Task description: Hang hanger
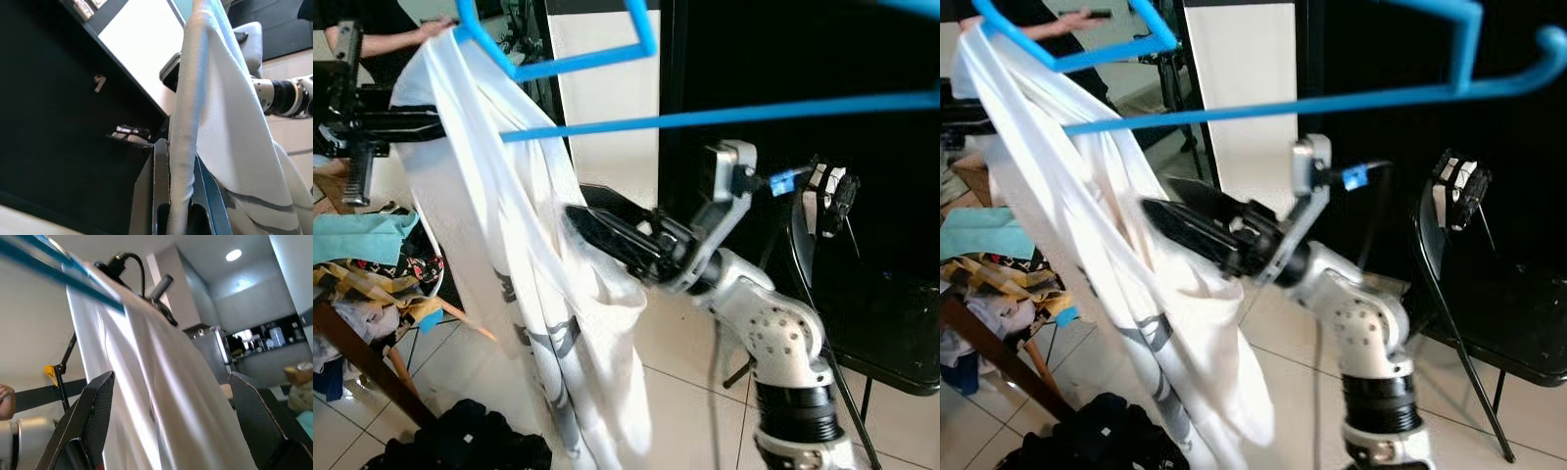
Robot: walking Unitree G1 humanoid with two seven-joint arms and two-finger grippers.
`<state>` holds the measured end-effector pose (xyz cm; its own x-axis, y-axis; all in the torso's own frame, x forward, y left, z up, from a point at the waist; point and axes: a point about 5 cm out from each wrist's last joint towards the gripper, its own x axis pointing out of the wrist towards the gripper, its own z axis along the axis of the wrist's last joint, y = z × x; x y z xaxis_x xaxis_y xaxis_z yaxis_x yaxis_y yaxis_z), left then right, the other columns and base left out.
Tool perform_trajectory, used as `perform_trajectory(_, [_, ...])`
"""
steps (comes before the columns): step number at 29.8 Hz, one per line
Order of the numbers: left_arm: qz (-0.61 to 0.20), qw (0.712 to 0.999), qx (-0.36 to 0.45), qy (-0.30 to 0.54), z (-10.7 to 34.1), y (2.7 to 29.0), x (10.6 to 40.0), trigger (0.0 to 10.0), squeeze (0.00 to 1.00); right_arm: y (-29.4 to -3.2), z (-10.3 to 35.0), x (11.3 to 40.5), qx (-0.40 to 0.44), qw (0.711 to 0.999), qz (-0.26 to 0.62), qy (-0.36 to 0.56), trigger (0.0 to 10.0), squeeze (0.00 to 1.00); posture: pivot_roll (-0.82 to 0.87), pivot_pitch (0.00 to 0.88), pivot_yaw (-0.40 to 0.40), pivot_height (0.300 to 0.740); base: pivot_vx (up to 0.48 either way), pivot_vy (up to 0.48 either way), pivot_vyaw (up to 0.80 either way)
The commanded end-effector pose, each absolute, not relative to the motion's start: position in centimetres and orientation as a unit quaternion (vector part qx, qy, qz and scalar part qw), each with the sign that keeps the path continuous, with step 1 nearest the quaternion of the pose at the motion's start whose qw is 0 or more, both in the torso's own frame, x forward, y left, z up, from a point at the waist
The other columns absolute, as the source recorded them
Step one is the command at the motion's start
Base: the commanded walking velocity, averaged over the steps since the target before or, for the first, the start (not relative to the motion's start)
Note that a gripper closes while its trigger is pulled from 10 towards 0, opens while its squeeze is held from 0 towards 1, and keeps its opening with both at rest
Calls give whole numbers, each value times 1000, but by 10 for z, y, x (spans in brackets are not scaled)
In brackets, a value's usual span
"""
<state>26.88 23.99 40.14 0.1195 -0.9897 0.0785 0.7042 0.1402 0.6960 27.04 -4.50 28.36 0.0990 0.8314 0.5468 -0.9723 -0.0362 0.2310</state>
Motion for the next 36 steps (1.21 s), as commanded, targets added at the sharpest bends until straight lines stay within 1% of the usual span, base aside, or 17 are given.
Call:
perform_trajectory(1, [-613, 693, 245, -290, 404, 234, 267, 10000, 0, -34, 291, 268, 279, 682, 665, -123, 10000, 0, -112, 0, 85, 736, 0, 0, 0])
perform_trajectory(5, [-625, 687, 239, -283, 400, 228, 267, 10000, 0, -26, 298, 267, 264, 687, 664, -130, 10000, 0, -113, 0, 85, 736, 0, 0, 0])
perform_trajectory(12, [-629, 688, 236, -274, 396, 226, 267, 10000, 0, -25, 306, 269, 263, 696, 654, -137, 10000, 0, -117, 0, 83, 736, 0, 0, 0])
perform_trajectory(15, [-630, 688, 233, -273, 396, 225, 266, 10000, 0, -27, 303, 277, 266, 722, 627, -126, 10000, 0, -116, 0, 82, 736, 0, 0, 0])
perform_trajectory(16, [-629, 689, 235, -274, 396, 225, 265, 10000, 0, -27, 298, 280, 243, 739, 618, -116, 10000, 0, -115, 0, 82, 736, 0, 0, 0])
perform_trajectory(19, [-627, 690, 237, -274, 397, 226, 265, 10000, 0, -26, 293, 281, 214, 753, 613, -106, 10000, 0, -115, 0, 82, 736, 0, 0, 0])
perform_trajectory(20, [-622, 692, 241, -276, 399, 227, 265, 10000, 0, -25, 280, 281, 146, 774, 611, -81, 10000, 0, -113, 0, 82, 736, 0, 0, 0])
perform_trajectory(22, [-615, 695, 248, -278, 402, 230, 264, 10000, 0, -28, 257, 282, 36, 798, 601, -34, 10000, 0, -115, 0, 83, 736, 0, 0, 0])
perform_trajectory(23, [-615, 695, 248, -278, 402, 230, 264, 10000, 0, -28, 257, 282, 36, 798, 601, -34, 10000, 0, -115, 0, 83, 736, 0, 0, 0])
perform_trajectory(25, [-608, 698, 251, -283, 404, 232, 263, 10000, 0, -38, 233, 285, -60, 811, 581, 18, 10000, 0, -116, 0, 83, 736, 0, 0, 0])
perform_trajectory(26, [-608, 698, 251, -283, 404, 232, 263, 10000, 0, -38, 233, 285, -60, 811, 581, 18, 10000, 0, -116, 0, 83, 736, 0, 0, 0])
perform_trajectory(27, [-604, 699, 255, -286, 406, 233, 262, 10000, 0, -46, 218, 286, -109, 812, 571, 53, 10000, 0, -119, 0, 82, 736, 0, 0, 0])
perform_trajectory(28, [-604, 699, 255, -286, 406, 233, 262, 10000, 0, -46, 218, 286, -109, 812, 571, 53, 10000, 0, -119, 0, 82, 736, 0, 0, 0])
perform_trajectory(30, [-599, 700, 258, -291, 409, 235, 261, 10000, 0, -58, 200, 286, -171, 807, 557, 97, 10000, 0, -119, 0, 82, 736, 0, 0, 0])
perform_trajectory(34, [-595, 701, 260, -293, 411, 236, 260, 10000, 0, -66, 189, 285, -207, 800, 550, 121, 10000, 0, -120, 0, 82, 736, 0, 0, 0])
perform_trajectory(35, [-591, 703, 264, -294, 412, 238, 260, 10000, 0, -79, 182, 289, -227, 808, 524, 148, 10000, 0, -118, 0, 80, 736, 0, 0, 0])
perform_trajectory(36, [-591, 703, 264, -294, 412, 238, 260, 10000, 0, -79, 182, 289, -227, 808, 524, 148, 10000, 0, -118, 0, 80, 736, 0, 0, 0])
